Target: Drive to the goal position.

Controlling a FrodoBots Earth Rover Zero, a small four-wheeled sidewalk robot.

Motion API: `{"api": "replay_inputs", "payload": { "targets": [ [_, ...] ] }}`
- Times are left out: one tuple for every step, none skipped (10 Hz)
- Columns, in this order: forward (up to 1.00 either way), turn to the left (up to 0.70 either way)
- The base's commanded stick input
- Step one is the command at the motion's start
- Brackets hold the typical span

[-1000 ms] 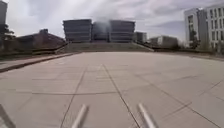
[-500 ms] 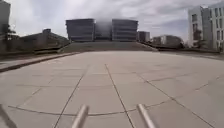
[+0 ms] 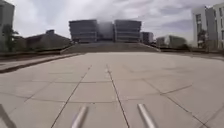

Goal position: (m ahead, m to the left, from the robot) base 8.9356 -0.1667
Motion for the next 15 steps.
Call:
{"api": "replay_inputs", "payload": {
  "targets": [
    [1.00,0.00],
    [1.00,0.00],
    [1.00,0.00],
    [1.00,0.00],
    [1.00,0.00],
    [1.00,0.00],
    [1.00,0.00],
    [1.00,0.00],
    [1.00,0.00],
    [1.00,0.00],
    [1.00,0.00],
    [1.00,0.00],
    [1.00,0.00],
    [1.00,0.00],
    [1.00,0.00]
  ]
}}
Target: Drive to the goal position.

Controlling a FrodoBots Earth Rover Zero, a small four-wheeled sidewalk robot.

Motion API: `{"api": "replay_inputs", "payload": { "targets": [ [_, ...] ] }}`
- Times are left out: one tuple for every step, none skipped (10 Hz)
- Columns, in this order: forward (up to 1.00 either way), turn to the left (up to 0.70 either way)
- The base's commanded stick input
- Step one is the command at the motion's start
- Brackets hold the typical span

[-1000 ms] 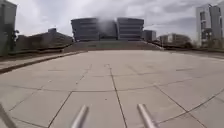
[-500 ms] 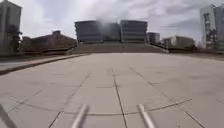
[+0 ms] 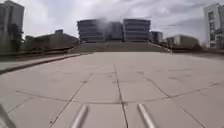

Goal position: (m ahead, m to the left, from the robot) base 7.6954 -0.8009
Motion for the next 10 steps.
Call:
{"api": "replay_inputs", "payload": {
  "targets": [
    [1.00,0.00],
    [1.00,0.00],
    [1.00,0.00],
    [1.00,0.00],
    [1.00,0.00],
    [1.00,0.00],
    [1.00,0.00],
    [1.00,0.00],
    [1.00,0.00],
    [1.00,-0.27]
  ]
}}
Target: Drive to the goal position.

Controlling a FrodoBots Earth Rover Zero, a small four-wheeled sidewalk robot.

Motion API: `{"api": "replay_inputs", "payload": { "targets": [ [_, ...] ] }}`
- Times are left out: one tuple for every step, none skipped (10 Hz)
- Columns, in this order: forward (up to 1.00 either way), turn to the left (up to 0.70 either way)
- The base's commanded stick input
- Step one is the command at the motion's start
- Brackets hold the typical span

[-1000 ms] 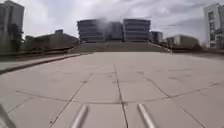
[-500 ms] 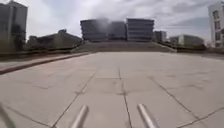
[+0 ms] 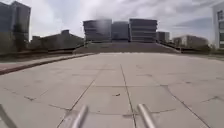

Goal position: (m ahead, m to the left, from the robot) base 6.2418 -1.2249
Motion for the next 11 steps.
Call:
{"api": "replay_inputs", "payload": {
  "targets": [
    [1.00,-0.27],
    [1.00,-0.27],
    [1.00,-0.27],
    [1.00,-0.27],
    [1.00,-0.27],
    [1.00,-0.27],
    [1.00,-0.27],
    [1.00,-0.27],
    [1.00,-0.27],
    [1.00,-0.27],
    [1.00,-0.27]
  ]
}}
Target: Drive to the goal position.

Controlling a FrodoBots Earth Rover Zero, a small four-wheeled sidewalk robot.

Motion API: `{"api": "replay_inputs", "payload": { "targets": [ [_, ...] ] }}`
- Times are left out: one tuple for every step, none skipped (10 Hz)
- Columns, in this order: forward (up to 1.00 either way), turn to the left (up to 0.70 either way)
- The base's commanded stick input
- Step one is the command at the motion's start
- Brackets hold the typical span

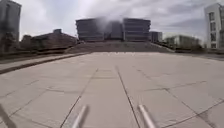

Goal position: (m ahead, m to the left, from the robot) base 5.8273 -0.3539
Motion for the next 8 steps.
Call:
{"api": "replay_inputs", "payload": {
  "targets": [
    [1.00,-0.27],
    [1.00,-0.27],
    [1.00,-0.17],
    [1.00,0.00],
    [1.00,0.00],
    [1.00,0.00],
    [1.00,0.00],
    [1.00,0.00]
  ]
}}
